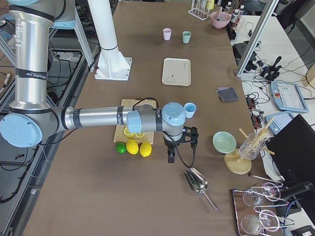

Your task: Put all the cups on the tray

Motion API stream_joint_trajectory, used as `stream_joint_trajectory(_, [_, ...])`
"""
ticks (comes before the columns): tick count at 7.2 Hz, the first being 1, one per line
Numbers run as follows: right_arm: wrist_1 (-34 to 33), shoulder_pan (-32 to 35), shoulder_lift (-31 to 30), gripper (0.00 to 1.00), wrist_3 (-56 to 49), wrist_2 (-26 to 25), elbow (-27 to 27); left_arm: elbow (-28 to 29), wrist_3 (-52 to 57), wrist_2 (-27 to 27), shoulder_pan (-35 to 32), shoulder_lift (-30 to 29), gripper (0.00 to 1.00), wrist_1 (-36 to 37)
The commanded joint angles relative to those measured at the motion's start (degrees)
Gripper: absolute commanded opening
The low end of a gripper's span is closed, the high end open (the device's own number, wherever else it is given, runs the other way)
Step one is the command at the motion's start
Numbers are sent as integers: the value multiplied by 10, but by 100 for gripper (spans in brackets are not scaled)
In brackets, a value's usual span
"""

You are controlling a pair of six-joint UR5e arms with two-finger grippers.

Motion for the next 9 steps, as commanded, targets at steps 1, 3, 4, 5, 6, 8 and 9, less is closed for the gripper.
stream_joint_trajectory(1, [0, 0, 0, 100, 1, 4, 2, 2, -1, -1, 0, 1, 97, -2])
stream_joint_trajectory(3, [2, -5, 2, 100, 6, 7, 7, 8, -5, 0, 2, -2, 97, -9])
stream_joint_trajectory(4, [8, -26, 13, 100, 18, 23, 12, 21, -6, -6, 3, -24, 97, -3])
stream_joint_trajectory(5, [31, -58, 23, 100, 53, 35, 13, 20, -4, -7, 3, -24, 97, -11])
stream_joint_trajectory(6, [85, -94, 29, 100, 128, 32, 14, 20, -4, -7, 4, -24, 97, -11])
stream_joint_trajectory(8, [183, -175, 46, 100, 278, 1, 14, 14, -3, -7, 5, -30, 98, -12])
stream_joint_trajectory(9, [208, -218, 51, 100, 313, -21, 17, 14, -4, -7, 5, -30, 98, -27])
